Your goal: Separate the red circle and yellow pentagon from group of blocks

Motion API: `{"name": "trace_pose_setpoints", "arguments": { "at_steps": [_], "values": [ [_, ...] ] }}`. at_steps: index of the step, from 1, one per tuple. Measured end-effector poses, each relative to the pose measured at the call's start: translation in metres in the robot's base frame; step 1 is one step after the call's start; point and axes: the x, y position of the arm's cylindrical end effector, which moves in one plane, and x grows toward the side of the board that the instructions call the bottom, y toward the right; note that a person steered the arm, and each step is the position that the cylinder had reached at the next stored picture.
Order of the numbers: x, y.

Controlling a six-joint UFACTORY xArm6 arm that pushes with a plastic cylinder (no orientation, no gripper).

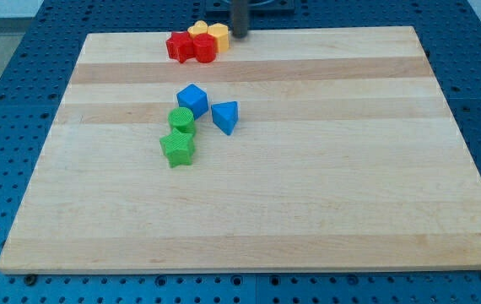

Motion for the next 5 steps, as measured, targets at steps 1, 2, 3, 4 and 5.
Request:
{"name": "trace_pose_setpoints", "arguments": {
  "at_steps": [1, 2, 3, 4, 5],
  "values": [
    [0.023, -0.02],
    [0.055, -0.006],
    [0.069, 0.0],
    [0.053, -0.026],
    [0.045, -0.07]
  ]
}}
